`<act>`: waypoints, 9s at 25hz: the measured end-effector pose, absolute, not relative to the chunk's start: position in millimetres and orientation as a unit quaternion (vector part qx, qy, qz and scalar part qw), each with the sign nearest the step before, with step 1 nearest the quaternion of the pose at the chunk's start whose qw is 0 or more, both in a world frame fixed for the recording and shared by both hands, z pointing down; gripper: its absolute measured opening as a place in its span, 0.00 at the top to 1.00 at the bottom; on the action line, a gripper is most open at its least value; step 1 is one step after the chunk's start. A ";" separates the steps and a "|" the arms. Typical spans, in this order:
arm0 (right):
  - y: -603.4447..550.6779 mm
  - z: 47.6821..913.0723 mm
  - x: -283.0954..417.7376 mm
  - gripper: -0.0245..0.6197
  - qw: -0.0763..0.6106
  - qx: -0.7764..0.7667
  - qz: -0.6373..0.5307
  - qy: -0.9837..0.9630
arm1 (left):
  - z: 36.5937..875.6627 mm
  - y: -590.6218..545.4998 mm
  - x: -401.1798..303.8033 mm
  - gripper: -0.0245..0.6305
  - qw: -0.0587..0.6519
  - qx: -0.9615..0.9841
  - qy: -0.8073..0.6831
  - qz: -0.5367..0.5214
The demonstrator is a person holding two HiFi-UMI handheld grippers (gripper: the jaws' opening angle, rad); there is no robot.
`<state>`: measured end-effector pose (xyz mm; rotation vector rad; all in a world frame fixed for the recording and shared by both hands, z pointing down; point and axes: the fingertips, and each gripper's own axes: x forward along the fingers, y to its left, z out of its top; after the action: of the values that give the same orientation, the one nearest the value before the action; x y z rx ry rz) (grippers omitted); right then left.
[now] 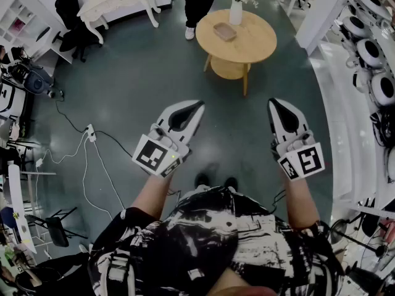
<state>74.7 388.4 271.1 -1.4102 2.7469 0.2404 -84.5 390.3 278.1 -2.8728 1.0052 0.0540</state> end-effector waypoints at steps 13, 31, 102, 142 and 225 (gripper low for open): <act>388.1 269.0 69.1 0.96 0.024 -0.453 0.080 0.887 | 278.6 388.2 -88.5 0.96 0.047 -0.942 0.331 0.019; 382.5 267.7 69.5 0.48 0.057 -0.441 0.053 0.894 | 281.1 386.4 -88.0 0.96 0.044 -0.942 0.331 0.019; -9.8 284.9 119.9 0.07 0.046 -0.415 0.081 0.905 | 291.1 -14.8 -18.3 0.96 0.058 -0.943 0.328 -0.011; -411.8 364.7 57.3 0.07 -0.044 -0.476 0.023 0.878 | 328.3 -430.4 -72.0 0.96 0.001 -0.966 0.260 0.005; -489.1 695.1 100.1 0.94 -0.211 -0.311 -0.353 0.857 | 429.0 -457.4 -40.8 0.96 -0.087 -0.952 0.290 -0.046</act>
<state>100.1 -489.1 695.1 -1.1354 3.1272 -1.2869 -40.8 -457.4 429.0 -3.1688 0.9642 -0.1519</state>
